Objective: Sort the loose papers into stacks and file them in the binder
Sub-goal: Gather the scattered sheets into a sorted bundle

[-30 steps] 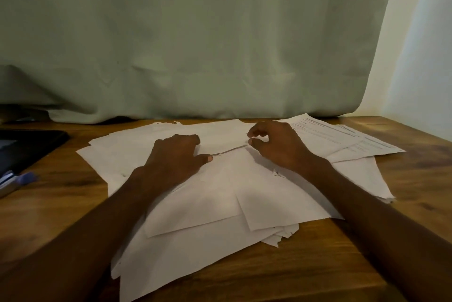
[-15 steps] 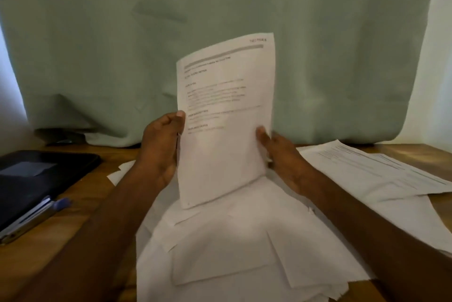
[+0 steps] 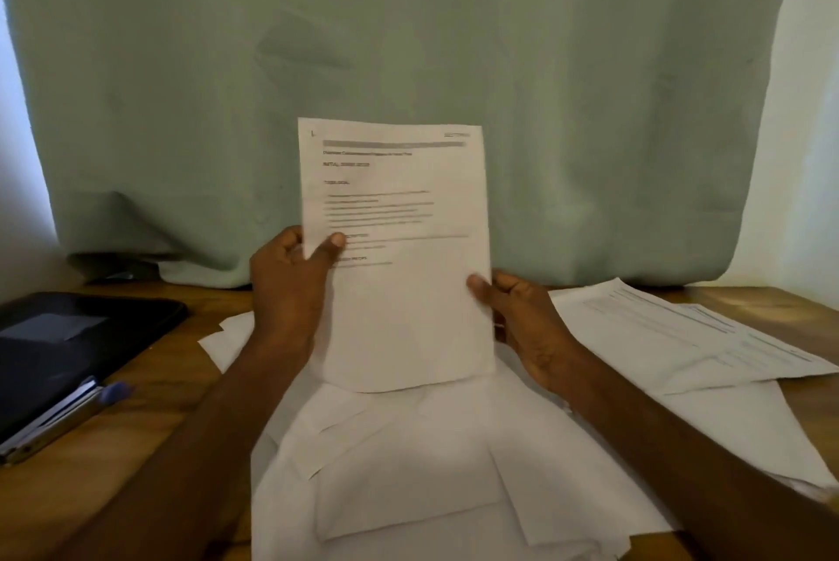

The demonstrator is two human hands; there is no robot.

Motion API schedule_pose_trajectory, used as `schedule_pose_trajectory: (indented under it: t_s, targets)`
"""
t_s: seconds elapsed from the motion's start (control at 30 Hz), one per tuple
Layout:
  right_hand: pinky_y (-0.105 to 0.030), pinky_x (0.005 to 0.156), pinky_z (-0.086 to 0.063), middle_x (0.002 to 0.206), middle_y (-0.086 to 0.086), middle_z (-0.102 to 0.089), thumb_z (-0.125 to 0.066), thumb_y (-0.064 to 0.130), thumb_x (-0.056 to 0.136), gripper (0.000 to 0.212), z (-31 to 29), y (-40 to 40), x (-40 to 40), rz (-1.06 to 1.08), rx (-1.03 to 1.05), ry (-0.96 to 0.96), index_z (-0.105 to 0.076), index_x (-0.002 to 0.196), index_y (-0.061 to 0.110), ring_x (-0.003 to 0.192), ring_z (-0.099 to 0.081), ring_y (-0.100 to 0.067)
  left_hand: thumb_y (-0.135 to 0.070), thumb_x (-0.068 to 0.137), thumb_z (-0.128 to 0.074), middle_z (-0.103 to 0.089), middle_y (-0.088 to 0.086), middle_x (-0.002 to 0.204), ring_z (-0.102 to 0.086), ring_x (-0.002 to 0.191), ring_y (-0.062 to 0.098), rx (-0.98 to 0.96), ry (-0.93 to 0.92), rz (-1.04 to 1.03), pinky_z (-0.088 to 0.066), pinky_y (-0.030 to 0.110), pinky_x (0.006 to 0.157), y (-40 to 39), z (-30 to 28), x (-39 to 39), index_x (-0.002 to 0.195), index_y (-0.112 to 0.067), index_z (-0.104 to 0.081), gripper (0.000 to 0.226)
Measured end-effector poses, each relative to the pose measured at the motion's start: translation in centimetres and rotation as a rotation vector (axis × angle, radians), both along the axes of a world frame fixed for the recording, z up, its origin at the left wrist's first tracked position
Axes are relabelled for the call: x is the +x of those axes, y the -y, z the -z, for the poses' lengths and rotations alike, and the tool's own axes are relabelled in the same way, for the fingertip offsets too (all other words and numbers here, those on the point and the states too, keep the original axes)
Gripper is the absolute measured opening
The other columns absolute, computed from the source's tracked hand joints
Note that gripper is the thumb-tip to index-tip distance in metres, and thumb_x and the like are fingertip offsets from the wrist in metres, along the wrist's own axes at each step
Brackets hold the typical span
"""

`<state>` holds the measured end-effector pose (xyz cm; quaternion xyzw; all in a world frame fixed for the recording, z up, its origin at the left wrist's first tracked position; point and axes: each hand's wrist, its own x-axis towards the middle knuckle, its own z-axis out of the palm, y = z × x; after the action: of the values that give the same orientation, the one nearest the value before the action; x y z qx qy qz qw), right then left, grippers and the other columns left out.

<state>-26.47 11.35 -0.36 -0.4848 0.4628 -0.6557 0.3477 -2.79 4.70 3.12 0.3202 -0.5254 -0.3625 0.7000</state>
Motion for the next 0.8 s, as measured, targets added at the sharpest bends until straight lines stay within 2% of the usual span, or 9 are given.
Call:
schedule_pose_trajectory:
  t_s: [0.07,0.17,0.23,0.3,0.47,0.57,0.63,0.73,0.8]
  targets:
    - [-0.042,0.091,-0.055,0.105,0.000,-0.078,-0.054,0.025,0.106,0.023,0.5,0.4,-0.5,0.186,-0.050,-0.276,-0.072,0.117,0.016,0.103,-0.072,-0.023,-0.016,0.094,-0.073,-0.072,-0.004,0.102,-0.072,0.088,0.007,0.076,0.030,-0.185,-0.056,0.017,0.073,1.2,0.8,1.4,0.111,-0.011,-0.070,0.018]
    - [-0.041,0.100,-0.049,0.122,0.009,-0.072,-0.045,0.022,0.106,0.032,2.1,0.8,-1.5,0.395,0.036,-1.030,-0.063,0.131,0.028,0.116,-0.064,-0.019,-0.009,0.098,-0.064,-0.068,0.013,0.124,-0.066,0.110,0.032,0.226,0.209,-0.397,-0.050,0.032,0.083,3.0,2.5,3.9,0.120,-0.003,-0.063,0.023]
    - [-0.041,0.101,-0.047,0.127,0.004,-0.069,-0.043,0.029,0.105,0.032,2.9,0.8,-2.1,0.330,0.204,-1.204,-0.059,0.133,0.032,0.116,-0.063,-0.025,-0.009,0.098,-0.061,-0.064,0.018,0.132,-0.063,0.115,0.040,0.324,0.379,-0.494,-0.048,0.036,0.081,3.4,3.1,4.9,0.122,-0.002,-0.060,0.025]
    - [-0.040,0.098,-0.047,0.122,0.004,-0.067,-0.043,0.039,0.105,0.025,3.0,0.8,-2.2,0.269,0.300,-1.287,-0.062,0.120,0.033,0.113,-0.063,-0.025,-0.012,0.098,-0.062,-0.062,0.020,0.132,-0.062,0.115,0.042,0.371,0.494,-0.533,-0.047,0.039,0.078,3.5,3.3,5.2,0.121,-0.003,-0.059,0.024]
    - [-0.040,0.093,-0.050,0.106,0.006,-0.068,-0.053,0.052,0.099,0.033,2.5,1.1,-2.2,0.333,0.236,-1.142,-0.074,0.105,0.027,0.100,-0.062,-0.019,-0.006,0.098,-0.062,-0.065,0.015,0.129,-0.064,0.112,0.032,0.224,0.359,-0.351,-0.052,0.035,0.083,3.8,3.4,4.6,0.126,-0.001,-0.060,0.028]
    - [-0.035,0.092,-0.050,0.105,0.005,-0.072,-0.055,0.057,0.098,0.035,2.2,1.1,-0.8,0.260,0.121,-0.818,-0.072,0.103,0.026,0.100,-0.066,-0.015,-0.007,0.099,-0.064,-0.067,0.006,0.127,-0.065,0.106,0.021,0.207,0.172,-0.148,-0.053,0.030,0.085,3.7,2.9,4.0,0.126,-0.008,-0.063,0.027]
    - [-0.033,0.093,-0.050,0.115,0.008,-0.068,-0.058,0.058,0.096,0.038,1.2,0.9,0.5,0.158,0.117,-0.505,-0.062,0.120,0.029,0.109,-0.065,-0.014,-0.008,0.099,-0.065,-0.068,0.002,0.122,-0.068,0.098,0.017,0.288,0.052,0.025,-0.055,0.028,0.076,3.5,2.7,3.3,0.121,-0.014,-0.064,0.023]
    - [-0.029,0.086,-0.052,0.117,0.010,-0.067,-0.074,0.048,0.089,0.054,0.4,0.5,0.7,0.023,0.239,-0.245,-0.044,0.131,0.032,0.109,-0.066,-0.015,-0.007,0.097,-0.066,-0.071,0.004,0.121,-0.070,0.101,0.021,0.367,0.015,0.209,-0.058,0.031,0.077,3.3,3.2,2.4,0.125,-0.010,-0.066,0.027]
    - [-0.038,0.091,-0.058,0.117,-0.004,-0.074,-0.081,0.026,0.087,0.048,0.5,0.2,-0.2,-0.091,0.287,-0.155,-0.060,0.128,0.014,0.109,-0.071,-0.025,-0.012,0.097,-0.067,-0.073,0.004,0.119,-0.071,0.104,0.022,0.364,0.011,0.322,-0.059,0.030,0.077,2.9,3.7,1.5,0.127,-0.010,-0.067,0.029]
